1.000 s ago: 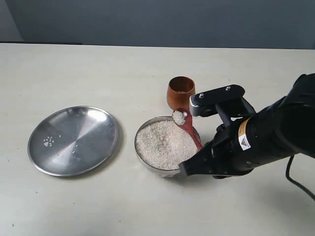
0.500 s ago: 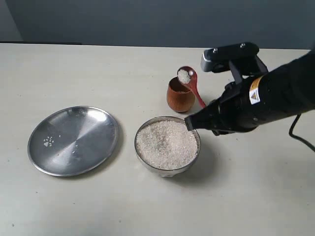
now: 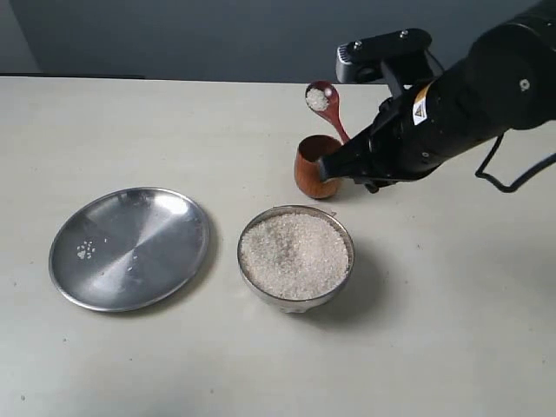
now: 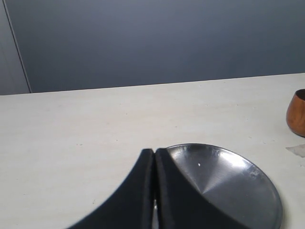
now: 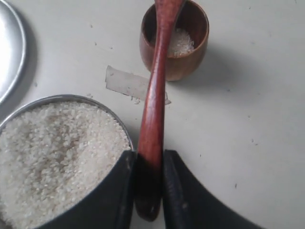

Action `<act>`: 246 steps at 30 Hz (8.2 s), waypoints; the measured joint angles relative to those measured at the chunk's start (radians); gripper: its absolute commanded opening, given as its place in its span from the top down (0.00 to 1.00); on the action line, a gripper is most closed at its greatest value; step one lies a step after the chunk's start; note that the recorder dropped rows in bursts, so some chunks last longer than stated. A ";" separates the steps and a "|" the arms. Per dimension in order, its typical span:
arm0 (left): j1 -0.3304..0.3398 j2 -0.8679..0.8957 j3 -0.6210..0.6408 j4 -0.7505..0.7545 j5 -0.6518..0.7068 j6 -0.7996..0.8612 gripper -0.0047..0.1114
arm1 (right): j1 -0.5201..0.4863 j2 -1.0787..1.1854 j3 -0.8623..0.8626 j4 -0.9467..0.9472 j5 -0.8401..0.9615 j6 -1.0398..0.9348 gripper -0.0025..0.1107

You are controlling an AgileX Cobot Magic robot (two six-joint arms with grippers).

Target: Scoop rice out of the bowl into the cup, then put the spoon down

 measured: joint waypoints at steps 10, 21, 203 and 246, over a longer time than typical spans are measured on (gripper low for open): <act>0.000 0.000 0.000 0.000 0.000 0.000 0.96 | 0.000 0.117 0.000 -0.111 0.002 -0.006 0.98; 0.000 0.000 0.000 0.000 0.000 0.000 0.96 | 0.000 0.146 0.000 -0.314 -0.021 0.077 0.98; -0.002 0.000 0.000 0.025 0.000 0.000 0.96 | 0.338 -0.515 0.388 -0.761 -0.248 0.477 0.98; -0.002 0.000 0.000 0.046 0.000 0.000 0.96 | 0.180 -1.063 0.553 -0.582 -0.172 0.494 0.98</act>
